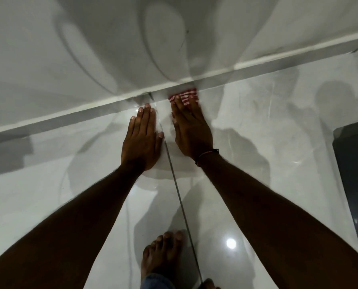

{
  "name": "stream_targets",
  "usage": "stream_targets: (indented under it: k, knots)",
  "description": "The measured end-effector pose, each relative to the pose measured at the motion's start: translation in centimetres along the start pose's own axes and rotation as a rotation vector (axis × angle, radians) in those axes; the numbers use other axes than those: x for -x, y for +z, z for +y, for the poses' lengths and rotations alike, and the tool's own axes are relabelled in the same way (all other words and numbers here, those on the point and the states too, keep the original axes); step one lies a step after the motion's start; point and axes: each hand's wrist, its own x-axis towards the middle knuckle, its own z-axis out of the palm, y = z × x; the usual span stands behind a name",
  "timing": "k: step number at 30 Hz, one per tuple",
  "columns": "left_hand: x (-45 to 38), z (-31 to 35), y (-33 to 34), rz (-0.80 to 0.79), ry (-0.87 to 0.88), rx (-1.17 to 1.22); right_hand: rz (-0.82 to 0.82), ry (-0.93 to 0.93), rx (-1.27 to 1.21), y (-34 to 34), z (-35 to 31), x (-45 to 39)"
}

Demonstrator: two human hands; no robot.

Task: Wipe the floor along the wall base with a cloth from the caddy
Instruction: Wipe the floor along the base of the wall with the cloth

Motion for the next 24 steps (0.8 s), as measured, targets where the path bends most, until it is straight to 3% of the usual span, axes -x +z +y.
stream_targets:
  k: [5,11,24]
  knots:
    - [0.0,0.3,0.0,0.006,-0.022,-0.011,-0.005,-0.061,0.013,-0.3,-0.2,0.1]
    - [0.1,0.8,0.3,0.008,-0.051,-0.018,0.077,-0.085,0.041,-1.9,6.5,0.2]
    - [0.1,0.5,0.7,0.091,-0.044,0.035,0.152,0.426,-0.033,-13.6,25.4,-0.4]
